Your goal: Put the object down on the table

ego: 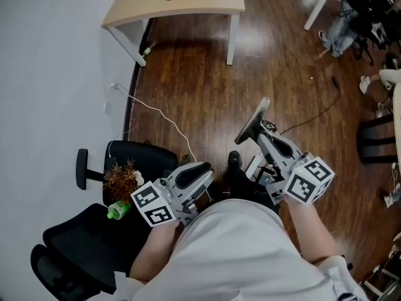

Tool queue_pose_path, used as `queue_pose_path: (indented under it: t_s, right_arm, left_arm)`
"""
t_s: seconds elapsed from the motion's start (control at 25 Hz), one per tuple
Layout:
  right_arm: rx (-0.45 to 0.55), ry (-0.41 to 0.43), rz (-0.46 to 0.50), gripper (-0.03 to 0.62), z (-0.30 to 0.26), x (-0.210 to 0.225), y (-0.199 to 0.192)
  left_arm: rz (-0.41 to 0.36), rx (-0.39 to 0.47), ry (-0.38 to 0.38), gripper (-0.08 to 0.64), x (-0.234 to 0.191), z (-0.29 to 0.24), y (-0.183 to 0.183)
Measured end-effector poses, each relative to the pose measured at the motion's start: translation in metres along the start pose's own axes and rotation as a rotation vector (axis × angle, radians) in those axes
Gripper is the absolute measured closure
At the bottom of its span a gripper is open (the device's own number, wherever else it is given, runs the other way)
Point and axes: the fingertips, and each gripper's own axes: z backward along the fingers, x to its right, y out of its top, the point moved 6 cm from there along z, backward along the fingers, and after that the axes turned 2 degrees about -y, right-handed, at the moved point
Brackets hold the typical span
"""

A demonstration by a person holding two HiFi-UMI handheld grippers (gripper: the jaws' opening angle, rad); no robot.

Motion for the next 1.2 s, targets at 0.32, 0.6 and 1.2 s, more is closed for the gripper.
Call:
queue_pose_path:
  t_s: [0.32, 0.6, 1.2]
  right_arm:
    - [-0.005, 0.027, -0.005, 0.588, -0.024, 0.055, 0.048]
    - [-0.021, 0.058, -0.012, 0.588, -0.05, 0.1, 0.084]
    - [-0.079, 0.135, -0.011, 0.588, -0.105, 0.145, 0.123]
  left_arm:
    - [-0.009, 0.008, 0.03, 0.478, -0.022, -0.06, 0.034]
    - [-0.023, 0.014, 0.062, 0.478, -0.039, -0.106, 0.06]
    - [-0.035, 0.053, 0.137, 0.478, -0.068, -0.149, 0.105]
